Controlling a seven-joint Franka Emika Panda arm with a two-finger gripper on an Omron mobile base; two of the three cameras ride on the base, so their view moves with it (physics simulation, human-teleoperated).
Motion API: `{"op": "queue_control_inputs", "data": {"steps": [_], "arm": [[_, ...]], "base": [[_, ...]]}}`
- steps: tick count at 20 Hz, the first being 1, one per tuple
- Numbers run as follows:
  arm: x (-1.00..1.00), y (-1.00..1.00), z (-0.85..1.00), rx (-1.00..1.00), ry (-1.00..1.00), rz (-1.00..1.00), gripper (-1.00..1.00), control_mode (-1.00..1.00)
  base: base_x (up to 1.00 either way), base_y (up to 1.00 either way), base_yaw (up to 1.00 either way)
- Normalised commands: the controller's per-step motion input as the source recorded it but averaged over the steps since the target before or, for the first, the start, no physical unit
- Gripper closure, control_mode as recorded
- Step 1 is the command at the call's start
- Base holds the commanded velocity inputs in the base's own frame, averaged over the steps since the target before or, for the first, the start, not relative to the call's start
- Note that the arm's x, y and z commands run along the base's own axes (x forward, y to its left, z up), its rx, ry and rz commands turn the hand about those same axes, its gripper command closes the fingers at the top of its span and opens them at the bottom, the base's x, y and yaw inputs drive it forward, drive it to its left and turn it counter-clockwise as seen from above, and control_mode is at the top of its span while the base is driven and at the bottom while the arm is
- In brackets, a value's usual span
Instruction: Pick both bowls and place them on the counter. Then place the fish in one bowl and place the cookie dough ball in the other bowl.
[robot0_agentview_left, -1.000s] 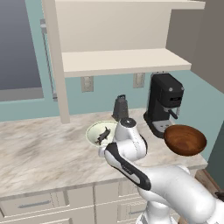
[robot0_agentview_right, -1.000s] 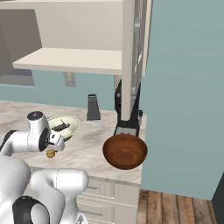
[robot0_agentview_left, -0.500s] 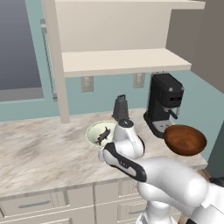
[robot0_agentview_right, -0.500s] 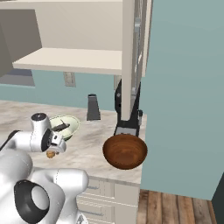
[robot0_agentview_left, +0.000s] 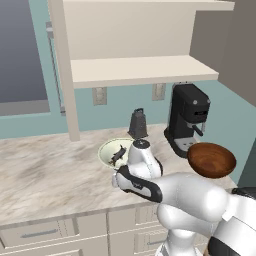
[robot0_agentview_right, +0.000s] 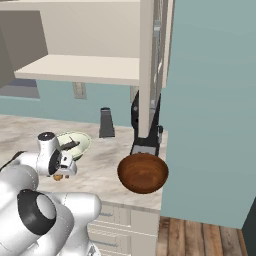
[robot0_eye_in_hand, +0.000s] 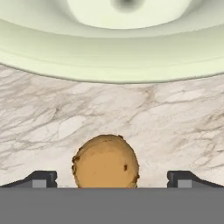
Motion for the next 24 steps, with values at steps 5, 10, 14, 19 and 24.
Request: {"op": "queue_control_inputs", "data": {"steps": [5,10,14,19,24], "arm": [[0.03,0.03,-0.12,-0.03,0.00,0.05,-1.00,-1.00],[0.00,0.02,-0.11,-0.01,0.00,0.05,-1.00,-1.00],[0.00,0.01,-0.07,0.00,0.00,0.05,1.00,-1.00],[0.00,0.00,-0.01,-0.02,-0.01,0.07,1.00,-1.00],[-0.13,-0.08,0.07,-0.04,-0.03,0.08,1.00,-1.00]], "base": [[0.00,0.00,0.00],[0.00,0.00,0.00],[0.00,0.00,0.00],[0.00,0.00,0.00],[0.00,0.00,0.00]]}}
